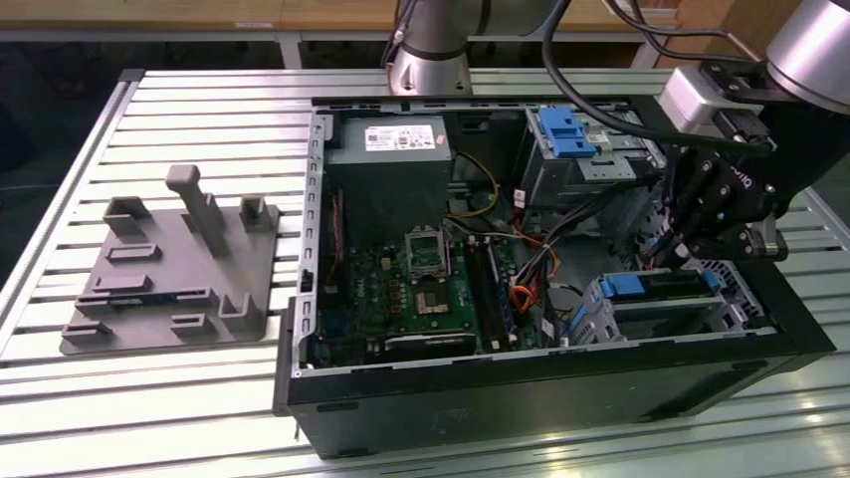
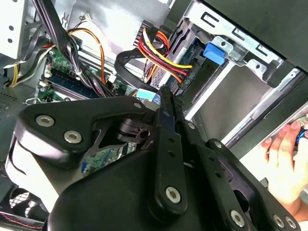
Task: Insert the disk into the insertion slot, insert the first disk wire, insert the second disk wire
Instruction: 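Insert the second disk wire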
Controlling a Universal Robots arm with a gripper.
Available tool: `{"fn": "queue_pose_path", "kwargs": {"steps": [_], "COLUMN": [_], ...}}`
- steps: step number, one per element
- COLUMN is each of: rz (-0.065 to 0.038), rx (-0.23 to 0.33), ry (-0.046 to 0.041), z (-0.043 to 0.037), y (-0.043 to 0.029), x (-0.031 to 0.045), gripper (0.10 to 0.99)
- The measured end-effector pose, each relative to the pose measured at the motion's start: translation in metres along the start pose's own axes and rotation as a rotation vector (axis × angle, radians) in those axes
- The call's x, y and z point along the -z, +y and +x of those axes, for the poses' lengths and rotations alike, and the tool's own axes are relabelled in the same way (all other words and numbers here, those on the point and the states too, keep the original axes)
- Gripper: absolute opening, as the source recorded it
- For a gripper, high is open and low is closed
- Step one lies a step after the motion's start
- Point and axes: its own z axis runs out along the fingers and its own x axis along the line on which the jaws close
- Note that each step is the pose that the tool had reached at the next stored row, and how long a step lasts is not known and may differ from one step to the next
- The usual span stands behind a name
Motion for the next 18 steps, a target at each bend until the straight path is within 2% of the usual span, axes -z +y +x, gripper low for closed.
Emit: {"fn": "queue_pose_path", "kwargs": {"steps": [5, 11, 15, 18], "rz": [0.0, 0.0, 0.001, 0.001], "rx": [0.019, 0.019, 0.017, 0.017], "ry": [0.0085, 0.0106, 0.0316, 0.0344], "z": [0.0, -0.0001, -0.0009, -0.0016], "y": [0.0, 0.0, 0.0, -0.0001], "x": [-0.0002, -0.0003, -0.0002, -0.0003], "gripper": [0.141, 0.141, 0.141, 0.141]}}
